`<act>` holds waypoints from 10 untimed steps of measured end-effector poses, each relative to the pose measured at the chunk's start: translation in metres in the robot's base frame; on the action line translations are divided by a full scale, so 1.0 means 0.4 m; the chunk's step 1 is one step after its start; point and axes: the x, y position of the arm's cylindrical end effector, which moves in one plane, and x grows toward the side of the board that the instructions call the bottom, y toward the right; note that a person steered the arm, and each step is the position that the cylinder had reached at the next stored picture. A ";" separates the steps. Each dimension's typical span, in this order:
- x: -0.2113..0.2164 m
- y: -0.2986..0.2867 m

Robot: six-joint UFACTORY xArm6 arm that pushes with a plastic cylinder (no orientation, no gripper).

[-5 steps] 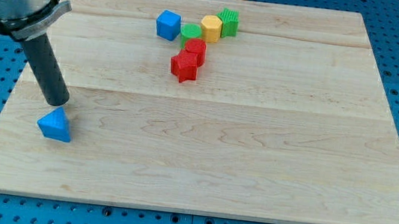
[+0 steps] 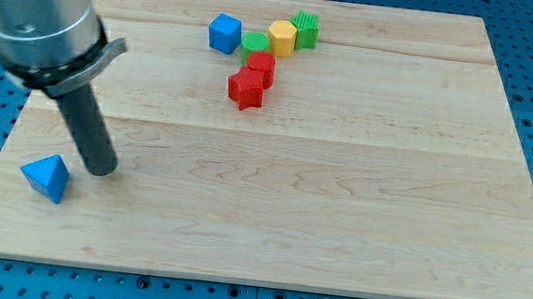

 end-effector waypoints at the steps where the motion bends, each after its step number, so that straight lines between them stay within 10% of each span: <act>1: -0.004 0.092; 10: -0.037 0.119</act>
